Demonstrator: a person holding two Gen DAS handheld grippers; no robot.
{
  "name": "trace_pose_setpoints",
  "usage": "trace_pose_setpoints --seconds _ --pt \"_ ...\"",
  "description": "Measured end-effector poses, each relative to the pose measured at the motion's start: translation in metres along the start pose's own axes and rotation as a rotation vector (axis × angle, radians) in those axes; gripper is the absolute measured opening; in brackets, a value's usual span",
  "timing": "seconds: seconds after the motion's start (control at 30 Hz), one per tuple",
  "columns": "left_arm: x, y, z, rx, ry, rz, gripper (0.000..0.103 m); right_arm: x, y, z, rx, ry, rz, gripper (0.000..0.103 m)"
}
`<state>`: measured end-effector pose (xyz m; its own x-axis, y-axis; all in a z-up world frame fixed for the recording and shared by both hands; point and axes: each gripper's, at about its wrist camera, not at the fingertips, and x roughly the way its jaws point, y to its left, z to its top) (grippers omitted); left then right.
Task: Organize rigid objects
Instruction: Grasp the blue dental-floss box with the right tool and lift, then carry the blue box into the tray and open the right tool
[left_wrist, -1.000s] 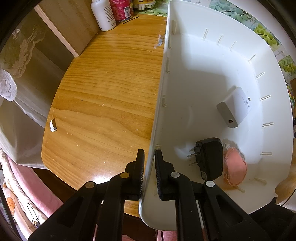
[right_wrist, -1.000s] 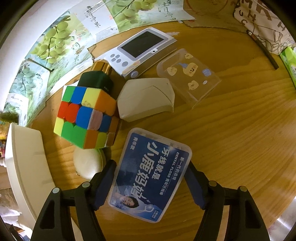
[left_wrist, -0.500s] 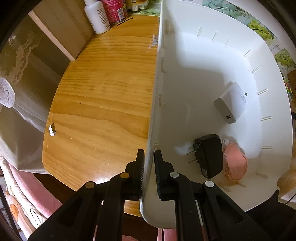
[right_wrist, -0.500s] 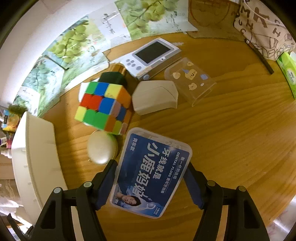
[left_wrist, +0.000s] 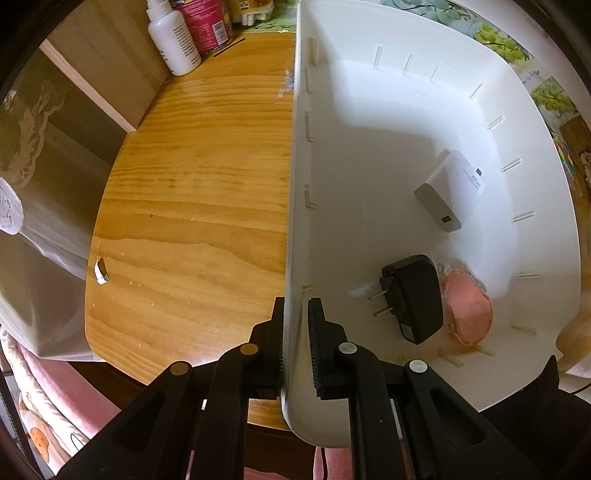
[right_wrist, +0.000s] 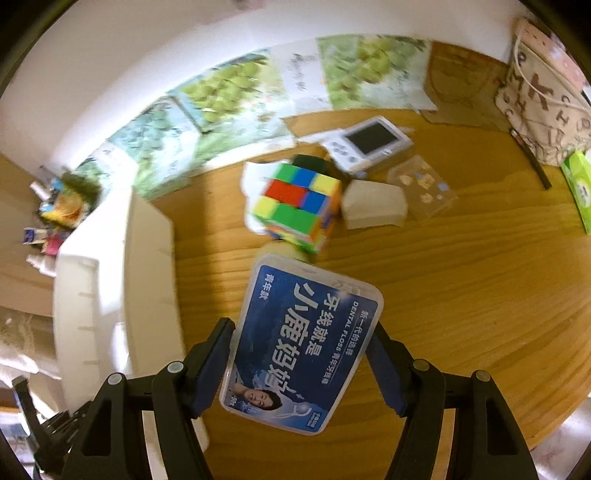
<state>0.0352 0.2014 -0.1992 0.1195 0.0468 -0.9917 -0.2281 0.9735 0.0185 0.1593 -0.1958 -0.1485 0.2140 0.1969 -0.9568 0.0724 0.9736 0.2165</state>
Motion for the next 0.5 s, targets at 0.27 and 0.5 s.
trace_pose_setpoints --seconds 0.27,0.5 --pt "-0.004 -0.001 0.002 0.035 -0.009 -0.017 0.012 -0.027 0.047 -0.007 -0.106 -0.055 0.081 0.07" --pt "-0.009 -0.001 -0.001 0.058 -0.017 -0.029 0.012 -0.039 0.093 -0.021 -0.224 -0.066 0.142 0.07"
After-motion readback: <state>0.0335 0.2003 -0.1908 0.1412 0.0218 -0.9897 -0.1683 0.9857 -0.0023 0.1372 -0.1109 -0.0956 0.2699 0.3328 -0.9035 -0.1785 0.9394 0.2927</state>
